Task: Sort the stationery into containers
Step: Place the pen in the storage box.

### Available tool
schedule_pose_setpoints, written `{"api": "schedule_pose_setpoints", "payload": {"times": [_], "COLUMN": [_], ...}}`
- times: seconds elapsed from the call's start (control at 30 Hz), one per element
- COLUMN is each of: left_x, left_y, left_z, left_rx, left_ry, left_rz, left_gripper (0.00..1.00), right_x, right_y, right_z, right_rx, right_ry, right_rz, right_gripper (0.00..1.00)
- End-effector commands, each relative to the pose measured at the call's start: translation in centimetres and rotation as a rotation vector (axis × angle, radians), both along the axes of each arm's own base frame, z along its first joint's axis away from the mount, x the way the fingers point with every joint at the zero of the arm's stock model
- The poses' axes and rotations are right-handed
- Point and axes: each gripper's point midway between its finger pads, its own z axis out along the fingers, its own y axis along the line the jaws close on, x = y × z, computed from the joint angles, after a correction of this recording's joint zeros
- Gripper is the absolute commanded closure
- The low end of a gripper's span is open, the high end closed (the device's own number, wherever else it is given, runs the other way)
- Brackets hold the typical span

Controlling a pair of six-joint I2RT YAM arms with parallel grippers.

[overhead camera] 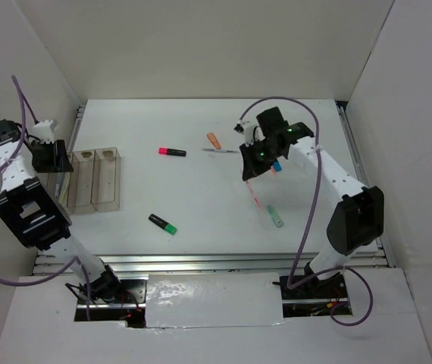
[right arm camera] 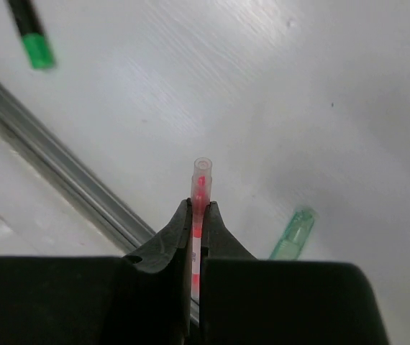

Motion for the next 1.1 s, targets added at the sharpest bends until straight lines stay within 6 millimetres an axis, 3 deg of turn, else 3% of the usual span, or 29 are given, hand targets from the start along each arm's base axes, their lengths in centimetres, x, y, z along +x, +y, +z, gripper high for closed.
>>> {"api": "schedule_pose_setpoints", "payload": {"times": [0.0,0.03,0.1,0.13,0.17,0.2,0.23,0.3,0.33,0.37,0.43,0.5,0.77,0.9,1.07], "left_x": [1.7,1.4,1.7,0.7,1.7,0.7,-0.1,-0.3,-1.4,-1.5,-2.8,-3.6,-3.9,-5.9,-6.4], "left_y": [-8.1,-10.4,-16.7,-20.9,-22.4,-24.7,-28.4,-31.8,-35.2,-36.4,-41.5,-44.6,-48.0,-50.5,-51.1], "left_z": [10.2,12.7,15.8,17.1,19.1,21.5,21.2,24.3,24.6,25.3,25.5,25.0,23.2,23.3,24.1], "left_rx": [-0.218,-0.242,-0.349,-0.424,-0.41,-0.427,-0.567,-0.604,-0.698,-0.718,-0.795,-0.84,-1.0,-1.081,-1.186], "left_ry": [-0.318,-0.381,-0.471,-0.48,-0.583,-0.654,-0.603,-0.73,-0.686,-0.702,-0.651,-0.616,-0.497,-0.445,-0.434], "left_rz": [-0.207,-0.264,-0.405,-0.445,-0.496,-0.54,-0.532,-0.633,-0.675,-0.7,-0.804,-0.86,-0.898,-0.976,-0.995], "left_gripper": [0.39,0.38,0.36,0.34,0.32,0.3,0.27,0.26,0.25,0.25,0.24,0.23,0.26,0.27,0.27], "right_x": [0.0,0.1,0.3,-0.1,0.1,-0.2,-0.9,-1.2,-1.6,-1.4,-1.7,-2.1,-2.3,-1.3,-0.2], "right_y": [2.0,1.8,2.5,2.9,3.1,3.5,3.9,4.5,4.7,4.8,5.3,5.4,5.7,6.1,6.5], "right_z": [8.9,10.1,12.9,14.2,15.8,16.8,17.9,19.7,20.1,20.7,21.7,22.4,24.3,24.2,24.3], "right_rx": [0.284,0.325,0.423,0.487,0.53,0.582,0.636,0.686,0.715,0.741,0.794,0.828,0.866,0.875,0.9], "right_ry": [-0.108,-0.116,-0.147,-0.138,-0.182,-0.147,-0.129,-0.132,-0.116,-0.12,-0.117,-0.114,-0.125,-0.117,-0.117], "right_rz": [0.016,0.007,0.005,0.026,0.045,0.019,0.051,0.076,0.092,0.092,0.104,0.12,0.137,0.119,0.094], "right_gripper": [1.0,1.0,1.0,1.0,1.0,1.0,1.0,1.0,1.0,1.0,1.0,1.0,1.0,1.0,1.0]}}
